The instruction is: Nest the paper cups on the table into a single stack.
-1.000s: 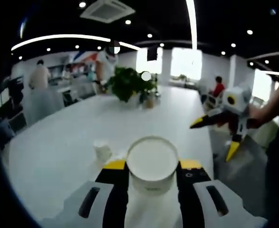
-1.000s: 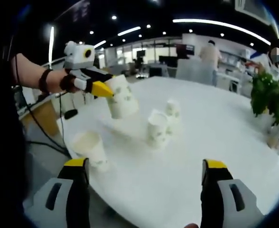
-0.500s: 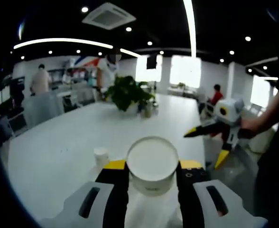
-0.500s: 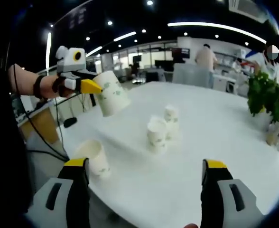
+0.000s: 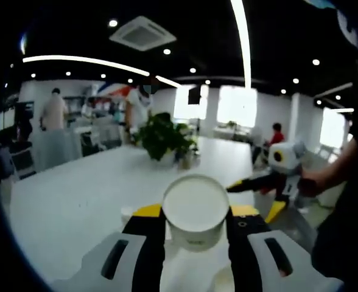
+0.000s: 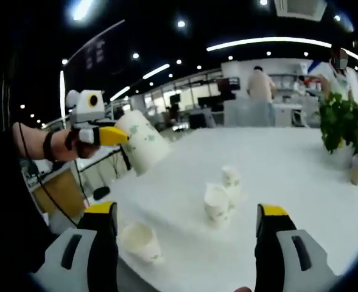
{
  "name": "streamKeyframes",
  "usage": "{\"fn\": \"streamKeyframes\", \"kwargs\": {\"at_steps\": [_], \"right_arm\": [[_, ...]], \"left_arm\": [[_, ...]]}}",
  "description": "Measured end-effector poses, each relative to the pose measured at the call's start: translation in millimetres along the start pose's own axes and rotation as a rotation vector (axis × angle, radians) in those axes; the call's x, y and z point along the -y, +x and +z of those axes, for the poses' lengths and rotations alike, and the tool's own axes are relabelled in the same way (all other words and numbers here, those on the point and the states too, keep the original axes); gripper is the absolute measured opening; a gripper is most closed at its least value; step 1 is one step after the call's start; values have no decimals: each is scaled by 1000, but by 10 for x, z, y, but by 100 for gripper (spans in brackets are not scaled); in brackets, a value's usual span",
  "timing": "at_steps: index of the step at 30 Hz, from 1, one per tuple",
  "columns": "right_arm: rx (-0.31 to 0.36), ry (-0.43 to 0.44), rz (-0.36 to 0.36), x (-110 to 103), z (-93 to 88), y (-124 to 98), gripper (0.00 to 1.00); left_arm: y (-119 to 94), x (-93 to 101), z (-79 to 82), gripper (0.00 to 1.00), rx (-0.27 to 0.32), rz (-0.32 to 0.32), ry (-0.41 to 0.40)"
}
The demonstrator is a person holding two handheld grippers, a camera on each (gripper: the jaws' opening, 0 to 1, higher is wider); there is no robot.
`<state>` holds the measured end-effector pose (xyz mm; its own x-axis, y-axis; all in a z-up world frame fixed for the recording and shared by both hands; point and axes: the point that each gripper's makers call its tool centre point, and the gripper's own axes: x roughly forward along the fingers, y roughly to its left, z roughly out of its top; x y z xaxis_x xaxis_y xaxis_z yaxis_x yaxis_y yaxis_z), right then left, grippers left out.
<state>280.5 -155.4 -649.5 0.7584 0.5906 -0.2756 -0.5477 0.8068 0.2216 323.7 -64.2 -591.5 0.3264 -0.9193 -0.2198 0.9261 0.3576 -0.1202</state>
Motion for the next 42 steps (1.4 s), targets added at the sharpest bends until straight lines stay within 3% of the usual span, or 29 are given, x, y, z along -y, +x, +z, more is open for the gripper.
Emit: {"fn": "streamKeyframes", "kwargs": {"at_steps": [4,8,13,16,23,30,42], "right_arm": [[42,28,37,-101,138,42,84],[45,36,77,-213,166,83,77],[88,106,194,-473,297,113,61],[97,111,226,-547,338,141,52],[97,118,273,-675,338,218,48],[116,131,321,-782,366,199,34],[133,132,351,-773,367,110,19]], "left_arm": [[-6,28,19,37,2,-16,-5],[-54,6,56,37,4,-21,-12],[-99,15,176,37,58,-36,-90],[-88,36,165,37,53,-37,-90],[-84,82,120,37,39,-52,-74],[-106,113,110,37,40,-66,-83],[-161,220,75,37,64,-136,-148]]}}
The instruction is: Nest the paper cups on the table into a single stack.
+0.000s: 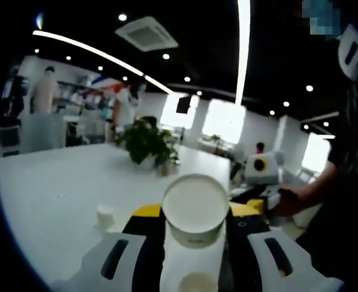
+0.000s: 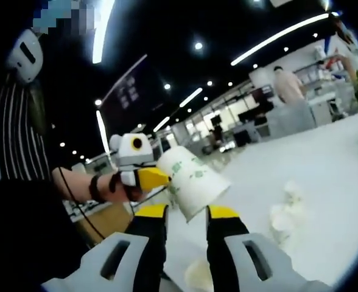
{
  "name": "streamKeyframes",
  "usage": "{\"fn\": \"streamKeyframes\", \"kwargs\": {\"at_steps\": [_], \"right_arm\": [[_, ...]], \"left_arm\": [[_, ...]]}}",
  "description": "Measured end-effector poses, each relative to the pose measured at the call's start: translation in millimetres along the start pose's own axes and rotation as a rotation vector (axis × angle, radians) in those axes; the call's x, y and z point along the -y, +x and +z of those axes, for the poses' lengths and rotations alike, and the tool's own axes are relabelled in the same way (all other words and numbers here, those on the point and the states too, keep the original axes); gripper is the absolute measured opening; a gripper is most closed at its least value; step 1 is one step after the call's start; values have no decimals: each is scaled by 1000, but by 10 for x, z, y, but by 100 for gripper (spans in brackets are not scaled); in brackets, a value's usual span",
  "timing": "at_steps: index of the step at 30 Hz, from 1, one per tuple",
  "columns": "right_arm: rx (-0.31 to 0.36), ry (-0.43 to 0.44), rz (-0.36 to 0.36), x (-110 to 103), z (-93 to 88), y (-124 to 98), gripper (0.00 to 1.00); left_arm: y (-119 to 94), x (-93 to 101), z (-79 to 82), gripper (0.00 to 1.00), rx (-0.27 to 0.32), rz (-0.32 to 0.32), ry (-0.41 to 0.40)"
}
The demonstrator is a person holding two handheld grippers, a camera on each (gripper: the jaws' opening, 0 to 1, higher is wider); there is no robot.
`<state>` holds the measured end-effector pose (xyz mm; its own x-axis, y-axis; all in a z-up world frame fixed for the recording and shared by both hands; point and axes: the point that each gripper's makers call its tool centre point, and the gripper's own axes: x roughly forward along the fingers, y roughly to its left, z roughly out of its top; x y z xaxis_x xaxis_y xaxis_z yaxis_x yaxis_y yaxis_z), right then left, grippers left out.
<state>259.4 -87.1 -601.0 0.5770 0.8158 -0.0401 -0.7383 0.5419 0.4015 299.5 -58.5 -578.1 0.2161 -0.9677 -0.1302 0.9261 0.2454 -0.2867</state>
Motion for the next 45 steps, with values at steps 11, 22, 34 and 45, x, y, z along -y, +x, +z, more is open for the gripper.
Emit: {"fn": "streamKeyframes", "kwargs": {"at_steps": [11,22,34,45], "right_arm": [[-19,20,43,-25,-15,-55,12],[-9,37,76,-38,60,-41,10],[-24,58,113,-83,83,-24,5],[-41,95,153,-165,82,-30,0]], "left_arm": [[-49,84,-239,37,-93,-67,17],[-90,72,-387,37,-158,-74,71],[-111,54,-532,36,-184,-74,76],[-132,54,-594,34,-198,-65,108]]}}
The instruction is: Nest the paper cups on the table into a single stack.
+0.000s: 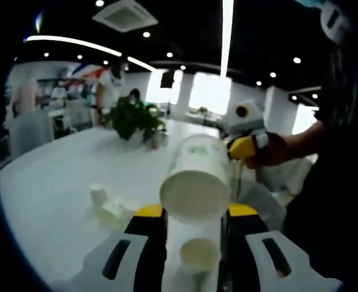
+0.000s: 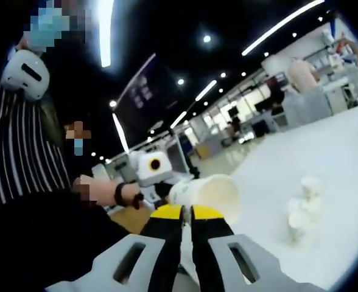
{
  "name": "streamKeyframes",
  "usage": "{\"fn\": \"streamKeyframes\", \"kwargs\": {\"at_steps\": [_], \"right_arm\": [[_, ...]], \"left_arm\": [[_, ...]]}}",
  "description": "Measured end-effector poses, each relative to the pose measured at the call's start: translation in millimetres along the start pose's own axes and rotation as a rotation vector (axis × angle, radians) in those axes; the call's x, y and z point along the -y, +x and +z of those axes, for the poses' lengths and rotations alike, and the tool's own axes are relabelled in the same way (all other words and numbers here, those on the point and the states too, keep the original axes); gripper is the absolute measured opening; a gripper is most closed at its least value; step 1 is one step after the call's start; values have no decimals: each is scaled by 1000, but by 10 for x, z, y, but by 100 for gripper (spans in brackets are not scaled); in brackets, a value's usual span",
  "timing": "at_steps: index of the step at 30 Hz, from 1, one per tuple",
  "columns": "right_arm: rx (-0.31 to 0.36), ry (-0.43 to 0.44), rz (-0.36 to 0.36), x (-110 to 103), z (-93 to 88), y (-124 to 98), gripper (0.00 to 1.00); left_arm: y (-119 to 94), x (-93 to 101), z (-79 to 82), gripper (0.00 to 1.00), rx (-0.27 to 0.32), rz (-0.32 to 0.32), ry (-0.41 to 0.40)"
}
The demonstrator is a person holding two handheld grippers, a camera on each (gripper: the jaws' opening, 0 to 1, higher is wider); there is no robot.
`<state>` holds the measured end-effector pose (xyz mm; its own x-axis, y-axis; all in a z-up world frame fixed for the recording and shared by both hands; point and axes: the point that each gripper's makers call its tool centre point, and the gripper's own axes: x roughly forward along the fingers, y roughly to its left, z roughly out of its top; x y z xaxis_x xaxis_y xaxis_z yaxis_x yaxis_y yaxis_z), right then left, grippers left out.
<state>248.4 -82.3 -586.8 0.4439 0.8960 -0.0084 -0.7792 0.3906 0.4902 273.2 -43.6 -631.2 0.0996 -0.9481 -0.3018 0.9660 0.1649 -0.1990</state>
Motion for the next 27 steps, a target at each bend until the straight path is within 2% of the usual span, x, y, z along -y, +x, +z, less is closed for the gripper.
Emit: {"fn": "streamKeyframes", "kwargs": {"at_steps": [6,12,16,24,27], "right_arm": [[4,38,42,-83,9,18,0],[1,38,43,-99,-4,51,0],[-6,14,22,-77,-10,57,0],[10,19,-22,44,31,13,0],[7,26,-37,91,34,0,0]], "left_arm": [[-16,-39,11,30,11,26,22],[-30,-59,-10,31,20,44,35],[-44,-73,-10,33,33,65,37],[-117,-160,-73,42,44,138,39],[-147,-215,-133,48,37,160,2]]}}
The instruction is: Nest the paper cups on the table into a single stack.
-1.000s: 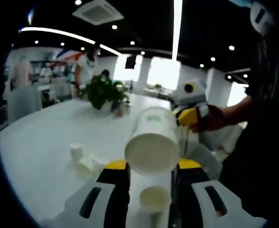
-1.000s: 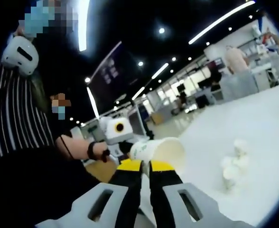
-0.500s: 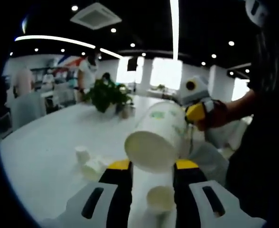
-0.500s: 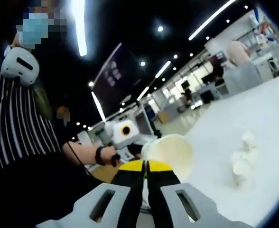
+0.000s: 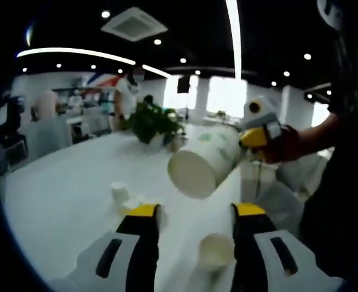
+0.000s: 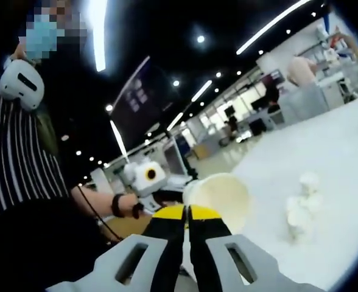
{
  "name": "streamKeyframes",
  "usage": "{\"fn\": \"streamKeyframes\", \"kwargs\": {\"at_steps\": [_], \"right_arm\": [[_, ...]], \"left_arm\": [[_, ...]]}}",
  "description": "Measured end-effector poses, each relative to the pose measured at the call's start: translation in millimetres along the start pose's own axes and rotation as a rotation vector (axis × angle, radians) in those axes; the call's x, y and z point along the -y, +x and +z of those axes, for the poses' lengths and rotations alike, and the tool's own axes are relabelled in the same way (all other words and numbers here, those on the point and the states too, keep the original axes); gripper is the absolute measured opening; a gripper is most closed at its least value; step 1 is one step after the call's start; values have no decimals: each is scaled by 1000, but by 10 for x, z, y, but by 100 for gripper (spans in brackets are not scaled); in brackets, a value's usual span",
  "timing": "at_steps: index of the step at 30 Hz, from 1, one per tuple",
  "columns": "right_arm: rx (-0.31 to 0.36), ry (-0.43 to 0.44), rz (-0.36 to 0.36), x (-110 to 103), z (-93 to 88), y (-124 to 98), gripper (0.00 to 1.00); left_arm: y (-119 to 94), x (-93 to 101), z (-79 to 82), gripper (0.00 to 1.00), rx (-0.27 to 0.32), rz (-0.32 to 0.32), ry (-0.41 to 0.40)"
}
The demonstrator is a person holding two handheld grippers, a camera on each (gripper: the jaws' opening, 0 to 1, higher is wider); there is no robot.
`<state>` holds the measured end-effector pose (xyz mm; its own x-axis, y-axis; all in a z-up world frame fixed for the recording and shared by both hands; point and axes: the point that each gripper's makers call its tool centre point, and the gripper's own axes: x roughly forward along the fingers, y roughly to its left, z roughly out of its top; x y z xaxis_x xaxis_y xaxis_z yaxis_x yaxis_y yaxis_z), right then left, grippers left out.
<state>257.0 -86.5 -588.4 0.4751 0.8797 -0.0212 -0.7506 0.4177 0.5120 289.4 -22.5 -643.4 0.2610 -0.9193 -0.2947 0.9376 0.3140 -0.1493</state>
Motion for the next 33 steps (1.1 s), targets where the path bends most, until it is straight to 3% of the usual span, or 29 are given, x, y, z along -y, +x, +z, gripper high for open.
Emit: {"fn": "streamKeyframes", "kwargs": {"at_steps": [10,13,27,33], "right_arm": [[-52,-12,-51,134,-79,-72,0],[-50,-8,-44,116,-45,-74,0],[-127,-73,-77,136,16,-84,0],[-240,-203,-159,212,-26,-105,0]], "left_arm": [[-82,-155,-80,60,-3,95,-24],[-82,-147,-118,68,-2,100,-78],[-181,-301,-240,84,-39,190,-42],[-303,-478,-170,98,9,283,-23]]}}
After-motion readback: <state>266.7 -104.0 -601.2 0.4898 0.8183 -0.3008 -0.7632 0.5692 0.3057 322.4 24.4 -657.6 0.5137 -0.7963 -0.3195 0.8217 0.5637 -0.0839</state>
